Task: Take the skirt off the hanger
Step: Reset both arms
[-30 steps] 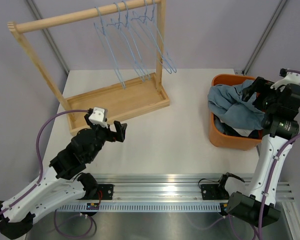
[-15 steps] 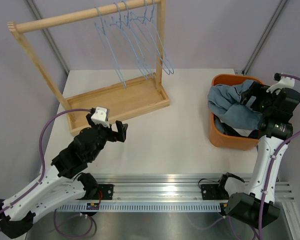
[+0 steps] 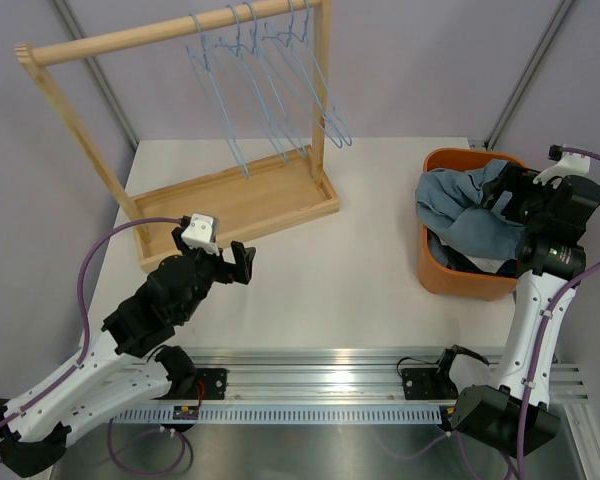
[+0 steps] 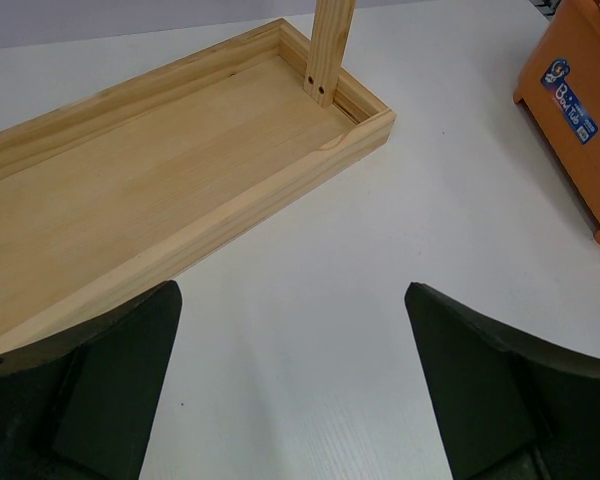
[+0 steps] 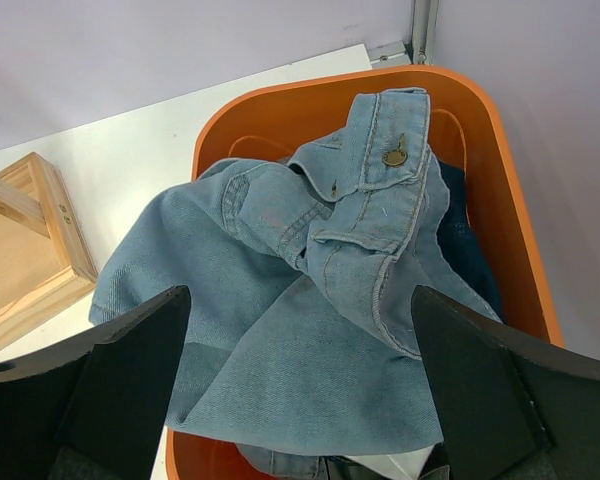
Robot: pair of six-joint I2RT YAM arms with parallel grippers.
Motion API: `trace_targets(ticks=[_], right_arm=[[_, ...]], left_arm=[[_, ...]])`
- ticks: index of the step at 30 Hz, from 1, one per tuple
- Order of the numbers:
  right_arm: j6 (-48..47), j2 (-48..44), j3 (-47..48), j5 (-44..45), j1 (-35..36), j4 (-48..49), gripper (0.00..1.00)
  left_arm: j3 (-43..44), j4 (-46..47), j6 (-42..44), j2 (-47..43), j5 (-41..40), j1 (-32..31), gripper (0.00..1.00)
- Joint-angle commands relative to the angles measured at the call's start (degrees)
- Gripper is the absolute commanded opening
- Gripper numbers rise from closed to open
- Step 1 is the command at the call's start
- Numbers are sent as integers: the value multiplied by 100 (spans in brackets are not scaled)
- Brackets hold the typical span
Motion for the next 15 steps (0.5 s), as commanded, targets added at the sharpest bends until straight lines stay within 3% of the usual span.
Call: trace_targets(ticks=[1,3,7,10,12,13,15], right_arm=[[-36,2515,-3538,474,1771,6951,100],[-73,2395,-3583,483,1789,6816,99],[-64,2622,-4977,273,1868,9522,99],[-179,2577,-4805,571,1939,9238,99],[-196,2499,-4603,659,1939,8689,99],[-144,2533,-4524,668,1939,8625,100],[-161,2542,-4550,677,1939,8686,99]], left_arm=[[-661,2384,-147,2541,1470,3052,99],[-793,2568,3,2725,1487,3492,99],[-1303,3334,521,2901,1663,4177,99],[-1750,4667,1118,3225,1882,4328,99],[-1989,5186,1234,3559,1866,4372,99],[-1789,5050,1199,3779,1761,4433,99],[-1832,5663,1416,3912,1796,4442,99]])
